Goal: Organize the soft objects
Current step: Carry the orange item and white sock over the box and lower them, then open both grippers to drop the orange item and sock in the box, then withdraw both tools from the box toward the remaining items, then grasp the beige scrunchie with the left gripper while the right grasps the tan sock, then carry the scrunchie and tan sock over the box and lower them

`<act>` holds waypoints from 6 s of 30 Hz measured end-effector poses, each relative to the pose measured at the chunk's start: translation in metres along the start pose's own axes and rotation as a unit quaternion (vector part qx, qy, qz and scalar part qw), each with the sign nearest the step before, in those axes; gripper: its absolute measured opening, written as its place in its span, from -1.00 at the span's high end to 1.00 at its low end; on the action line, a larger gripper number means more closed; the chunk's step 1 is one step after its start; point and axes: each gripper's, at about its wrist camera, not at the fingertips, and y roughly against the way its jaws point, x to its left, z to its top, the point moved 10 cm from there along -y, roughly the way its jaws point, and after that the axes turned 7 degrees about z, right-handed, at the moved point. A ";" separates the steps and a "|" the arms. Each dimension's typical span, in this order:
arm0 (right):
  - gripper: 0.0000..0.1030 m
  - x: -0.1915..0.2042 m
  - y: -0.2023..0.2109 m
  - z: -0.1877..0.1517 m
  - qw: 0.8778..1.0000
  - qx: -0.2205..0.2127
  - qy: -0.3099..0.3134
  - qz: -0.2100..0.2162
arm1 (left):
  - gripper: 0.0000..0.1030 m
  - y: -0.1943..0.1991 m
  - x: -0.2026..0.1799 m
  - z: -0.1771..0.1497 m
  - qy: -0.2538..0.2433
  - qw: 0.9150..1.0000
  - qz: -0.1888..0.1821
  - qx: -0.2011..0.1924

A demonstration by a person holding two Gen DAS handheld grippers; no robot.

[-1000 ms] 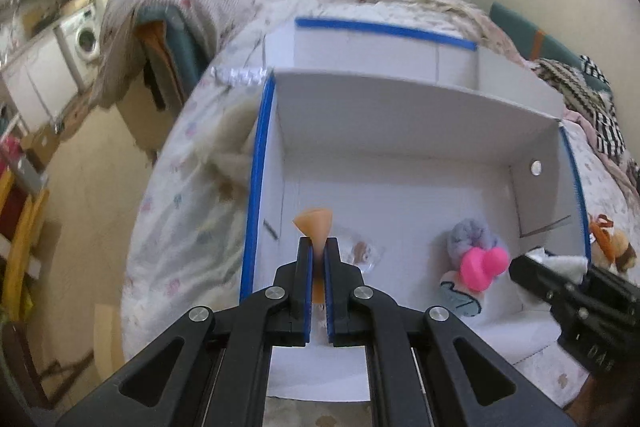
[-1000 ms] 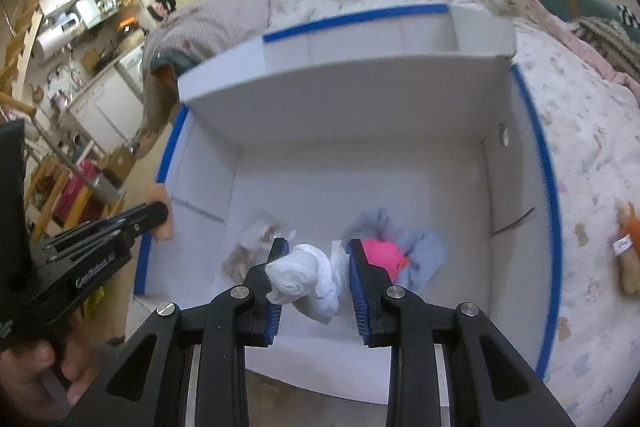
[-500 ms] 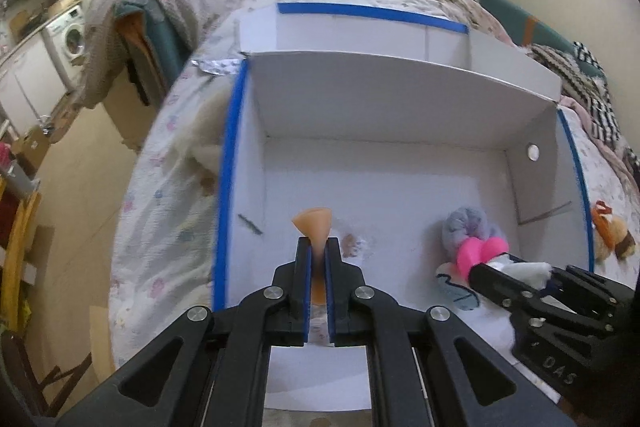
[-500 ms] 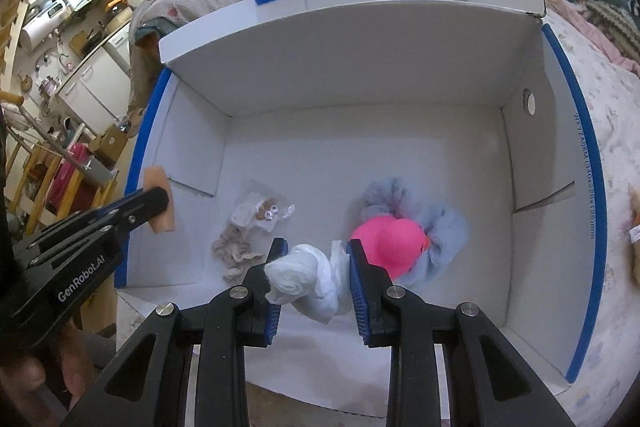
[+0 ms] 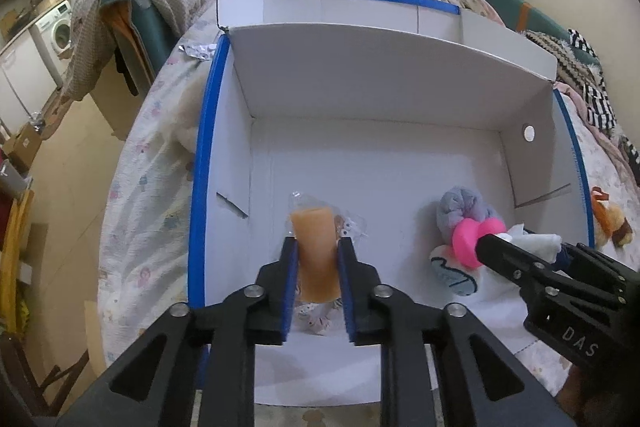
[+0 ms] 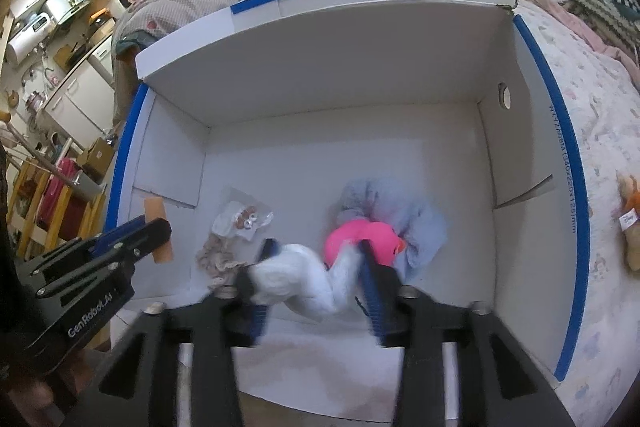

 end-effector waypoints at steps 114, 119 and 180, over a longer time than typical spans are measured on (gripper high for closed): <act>-0.12 -0.110 -0.021 -0.125 0.976 0.134 -0.161 -0.051 | 0.58 -0.054 -0.057 -0.139 -0.059 0.976 -0.022 0.208; 0.45 -0.118 -0.021 -0.127 0.978 0.129 -0.151 -0.066 | 0.72 -0.049 -0.042 -0.132 -0.047 0.978 -0.022 0.201; 0.79 0.045 0.104 0.020 0.990 -0.104 -0.003 0.094 | 0.80 0.108 0.026 0.007 0.020 0.999 0.002 -0.042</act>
